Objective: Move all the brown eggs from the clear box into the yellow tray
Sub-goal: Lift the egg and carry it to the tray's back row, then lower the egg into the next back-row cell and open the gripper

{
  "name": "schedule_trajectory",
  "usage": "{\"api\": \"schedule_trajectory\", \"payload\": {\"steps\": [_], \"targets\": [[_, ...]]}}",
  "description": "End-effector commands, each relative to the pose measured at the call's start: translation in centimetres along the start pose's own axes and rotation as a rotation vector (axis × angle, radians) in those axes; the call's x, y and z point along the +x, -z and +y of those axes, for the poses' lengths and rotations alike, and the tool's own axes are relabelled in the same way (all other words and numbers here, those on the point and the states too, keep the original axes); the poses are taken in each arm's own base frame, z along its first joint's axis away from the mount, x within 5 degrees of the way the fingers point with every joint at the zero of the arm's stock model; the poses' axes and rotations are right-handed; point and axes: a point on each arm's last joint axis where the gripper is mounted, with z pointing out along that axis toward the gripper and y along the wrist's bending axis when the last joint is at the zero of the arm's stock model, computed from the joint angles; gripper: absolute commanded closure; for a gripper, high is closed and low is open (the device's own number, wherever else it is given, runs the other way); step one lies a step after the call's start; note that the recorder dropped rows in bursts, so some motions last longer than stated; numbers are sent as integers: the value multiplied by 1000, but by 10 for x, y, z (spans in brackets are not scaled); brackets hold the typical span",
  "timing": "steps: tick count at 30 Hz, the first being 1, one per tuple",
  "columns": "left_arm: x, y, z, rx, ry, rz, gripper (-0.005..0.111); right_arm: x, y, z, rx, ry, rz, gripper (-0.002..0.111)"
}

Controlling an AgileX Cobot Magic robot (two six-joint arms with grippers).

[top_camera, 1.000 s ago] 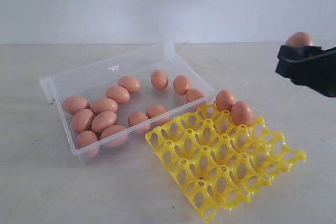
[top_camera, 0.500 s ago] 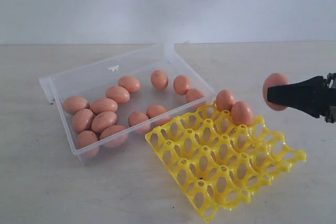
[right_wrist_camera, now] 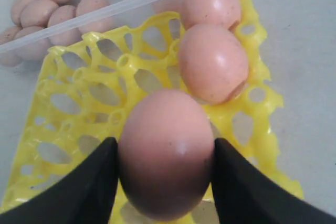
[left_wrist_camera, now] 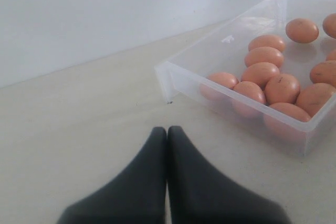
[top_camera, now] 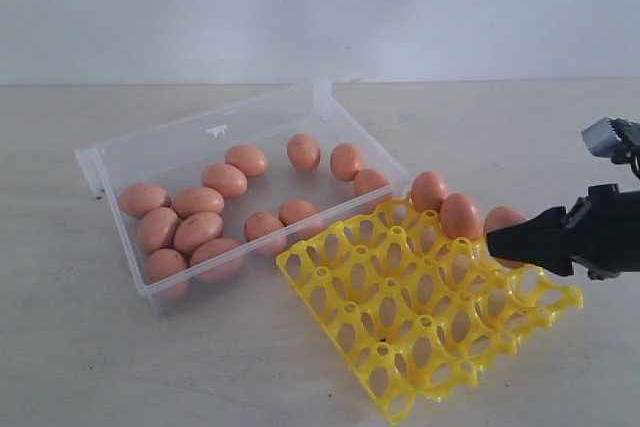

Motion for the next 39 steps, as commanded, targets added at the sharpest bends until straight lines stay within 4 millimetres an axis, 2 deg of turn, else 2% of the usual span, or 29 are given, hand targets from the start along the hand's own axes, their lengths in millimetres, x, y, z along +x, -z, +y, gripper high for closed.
{"api": "schedule_trajectory", "payload": {"steps": [1, 11, 13, 20, 31, 34, 39], "targets": [[-1, 0, 0, 0, 7, -11, 111, -7, 0, -5, 57, 40, -51, 109], [-1, 0, 0, 0, 7, -11, 111, -11, 1, -11, 125, 60, -98, 109], [-1, 0, 0, 0, 7, -11, 111, -11, -1, -10, 130, 68, -87, 109], [-1, 0, 0, 0, 7, -11, 111, 2, -28, -2, 88, 179, 18, 109], [-1, 0, 0, 0, 7, -11, 111, 0, -29, -7, 157, 127, 3, 107], [-1, 0, 0, 0, 7, -11, 111, 0, -29, -7, 156, 126, 1, 97], [-1, 0, 0, 0, 7, -11, 111, -1, -29, -7, 163, 110, -12, 58]]}}
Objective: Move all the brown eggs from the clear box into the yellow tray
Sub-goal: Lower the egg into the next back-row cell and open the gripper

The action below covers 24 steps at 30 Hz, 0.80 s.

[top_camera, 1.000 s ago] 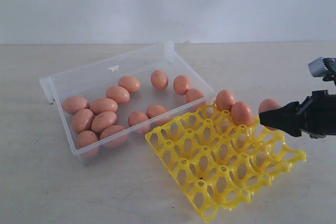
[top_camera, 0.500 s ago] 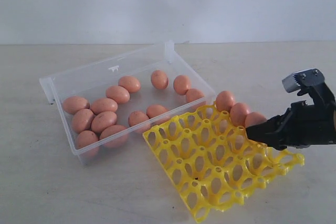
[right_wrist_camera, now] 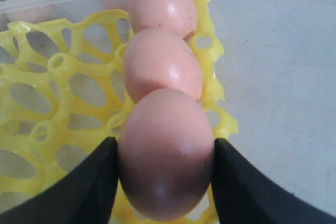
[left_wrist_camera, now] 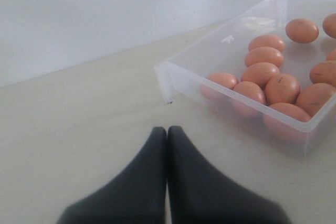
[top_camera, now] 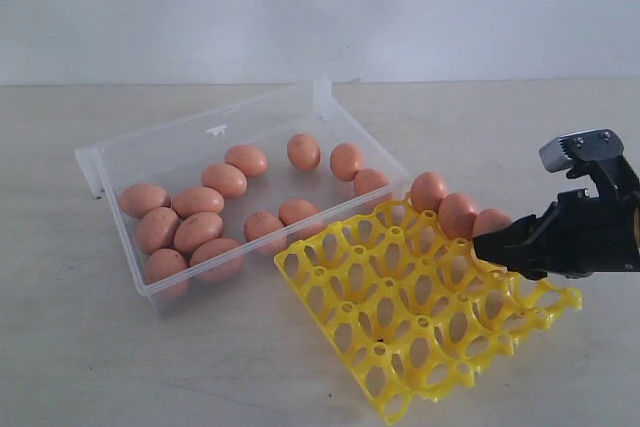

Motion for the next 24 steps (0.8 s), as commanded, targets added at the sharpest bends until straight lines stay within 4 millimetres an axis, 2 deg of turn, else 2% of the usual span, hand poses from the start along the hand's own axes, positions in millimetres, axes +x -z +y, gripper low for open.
{"api": "schedule_trajectory", "payload": {"steps": [1, 4, 9, 14, 20, 24], "targets": [[-1, 0, 0, 0, 7, -11, 111, -3, -1, -2, 17, -23, -19, 54], [-1, 0, 0, 0, 7, -11, 111, -3, -1, -2, 17, -35, -25, 47], [-1, 0, 0, 0, 7, -11, 111, -4, -1, -2, 15, -35, -28, 47], [-1, 0, 0, 0, 7, -11, 111, -13, 5, 0, 29, -43, -59, 47], [-1, 0, 0, 0, 7, -11, 111, -41, 34, 14, 70, 18, -174, 48], [-1, 0, 0, 0, 7, -11, 111, -72, 63, 29, 74, 65, -325, 48]]}}
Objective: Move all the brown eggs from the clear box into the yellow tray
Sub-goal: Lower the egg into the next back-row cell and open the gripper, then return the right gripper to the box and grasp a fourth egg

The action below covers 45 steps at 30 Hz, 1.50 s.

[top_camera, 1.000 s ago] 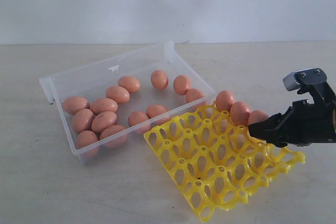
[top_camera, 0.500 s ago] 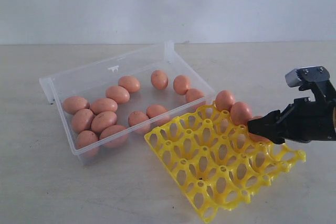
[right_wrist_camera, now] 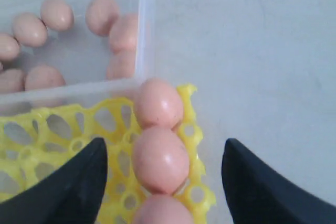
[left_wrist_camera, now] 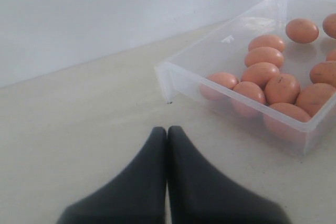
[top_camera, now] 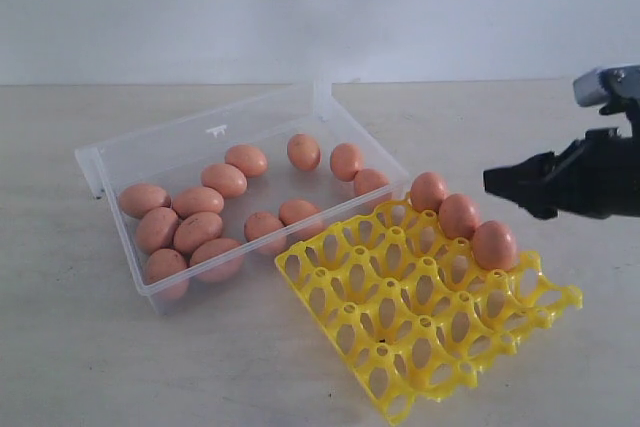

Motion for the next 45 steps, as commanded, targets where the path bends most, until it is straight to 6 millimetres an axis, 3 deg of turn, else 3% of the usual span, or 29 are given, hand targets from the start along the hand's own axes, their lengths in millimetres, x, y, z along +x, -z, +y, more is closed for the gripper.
{"api": "schedule_trajectory", "payload": {"steps": [1, 4, 9, 12, 16, 20, 23, 25, 27, 30, 33, 37, 40, 43, 45], "targets": [[-1, 0, 0, 0, 7, -11, 111, -45, 25, 16, -11, 4, -195, 48], [-1, 0, 0, 0, 7, -11, 111, -76, 38, 30, -60, -35, -345, 59], [-1, 0, 0, 0, 7, -11, 111, -126, 49, 77, -237, 98, -490, 108], [-1, 0, 0, 0, 7, -11, 111, -146, 46, 115, -337, 180, -515, 108], [-1, 0, 0, 0, 7, -11, 111, -155, 35, 158, -286, 373, -491, 108], [-1, 0, 0, 0, 7, -11, 111, -147, 13, 187, 27, 643, -300, 108], [-1, 0, 0, 0, 7, -11, 111, -134, -16, 191, 391, 690, 10, 108], [-1, 0, 0, 0, 7, -11, 111, -127, -34, 189, 501, 711, 244, 108], [-1, 0, 0, 0, 7, -11, 111, -122, -55, 194, 416, 709, 478, 108], [-1, 0, 0, 0, 7, -11, 111, -131, -79, 211, 165, 565, 635, 108], [-1, 0, 0, 0, 7, -11, 111, -145, -105, 221, -24, 397, 673, 108], [-1, 0, 0, 0, 7, -11, 111, -157, -135, 222, -59, 357, 679, 107], [-1, 0, 0, 0, 7, -11, 111, -156, -160, 222, -57, 378, 668, 90], [-1, 0, 0, 0, 7, -11, 111, -141, -180, 215, -28, 390, 711, 65], [-1, 0, 0, 0, 7, -11, 111, -133, -189, 209, 24, 379, 734, 55]]}}
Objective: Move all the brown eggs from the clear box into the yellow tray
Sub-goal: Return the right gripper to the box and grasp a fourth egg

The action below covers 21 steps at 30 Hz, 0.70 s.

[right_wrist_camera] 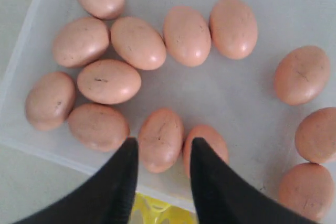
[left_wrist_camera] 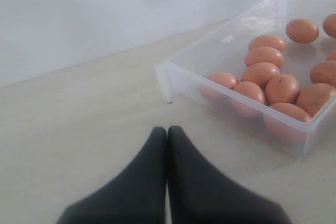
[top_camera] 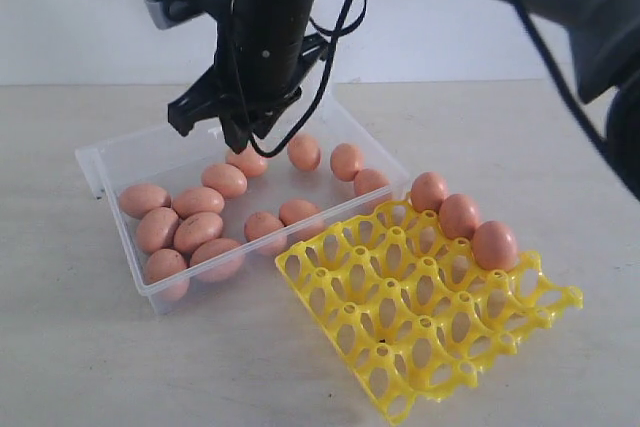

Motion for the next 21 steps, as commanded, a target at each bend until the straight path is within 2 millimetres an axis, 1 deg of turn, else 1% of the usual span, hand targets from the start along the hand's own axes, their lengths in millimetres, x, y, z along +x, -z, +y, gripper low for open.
{"api": "schedule_trajectory", "payload": {"steps": [1, 4, 7, 12, 17, 21], "targets": [[-1, 0, 0, 0, 7, -11, 111, 4, -28, -12, 82, -17, 73, 53], [-1, 0, 0, 0, 7, -11, 111, 7, -43, -21, 145, -14, 112, 53], [-1, 0, 0, 0, 7, -11, 111, 11, -55, -29, 160, -26, 139, 53], [-1, 0, 0, 0, 7, -11, 111, 15, -68, -35, 154, -48, 165, 53], [-1, 0, 0, 0, 7, -11, 111, 20, -85, -39, 144, -63, 200, 53], [-1, 0, 0, 0, 7, -11, 111, 22, -93, -40, 129, -74, 215, 53]]}}
